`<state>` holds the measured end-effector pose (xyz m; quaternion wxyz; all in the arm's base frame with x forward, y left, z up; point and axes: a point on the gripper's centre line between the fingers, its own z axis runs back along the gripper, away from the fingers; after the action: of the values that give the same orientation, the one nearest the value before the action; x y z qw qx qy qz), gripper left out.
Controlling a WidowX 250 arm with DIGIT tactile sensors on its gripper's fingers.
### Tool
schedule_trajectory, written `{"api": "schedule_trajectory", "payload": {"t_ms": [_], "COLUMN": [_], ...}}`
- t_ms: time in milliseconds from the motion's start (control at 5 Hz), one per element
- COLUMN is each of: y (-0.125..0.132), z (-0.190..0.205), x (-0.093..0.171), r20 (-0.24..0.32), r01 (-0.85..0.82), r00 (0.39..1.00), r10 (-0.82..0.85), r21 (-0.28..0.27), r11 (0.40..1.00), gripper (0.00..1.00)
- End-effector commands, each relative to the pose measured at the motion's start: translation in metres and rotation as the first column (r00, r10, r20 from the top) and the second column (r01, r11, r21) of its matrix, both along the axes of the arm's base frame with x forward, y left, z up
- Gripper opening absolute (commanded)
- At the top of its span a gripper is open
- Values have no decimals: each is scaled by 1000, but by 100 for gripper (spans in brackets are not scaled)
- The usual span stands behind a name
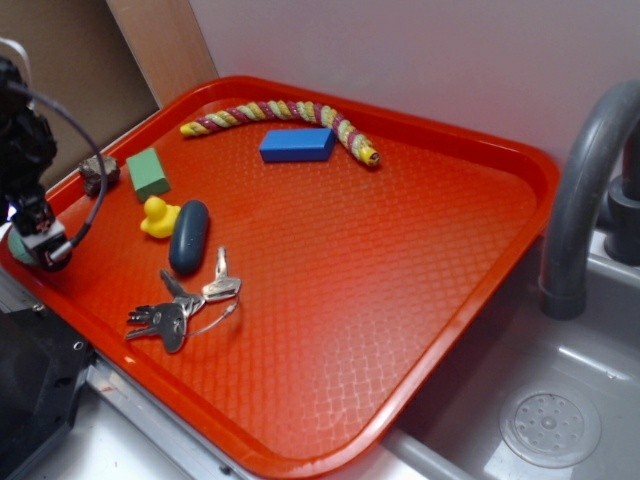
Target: Grab the green ball.
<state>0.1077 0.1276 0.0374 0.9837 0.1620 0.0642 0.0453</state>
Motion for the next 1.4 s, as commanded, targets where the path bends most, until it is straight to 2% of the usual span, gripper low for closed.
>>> {"api": "schedule_trajectory", "payload": {"t_ms": [0, 200, 400, 600, 1200], "y": [5, 4, 6, 5, 0], "z": [3, 2, -2, -4, 0], "x": [-9, -8, -4, -2, -2], "r20": [19, 8, -89, -110, -94], "r01": [-2, 13, 48, 62, 72], "r00": [1000, 1000, 994, 991, 992], "r10": [0, -13, -56, -76, -82], "r21": [91, 52, -90, -128, -109], "r11": [996, 999, 995, 990, 991], "gripper": [64, 0, 0, 0, 0]}}
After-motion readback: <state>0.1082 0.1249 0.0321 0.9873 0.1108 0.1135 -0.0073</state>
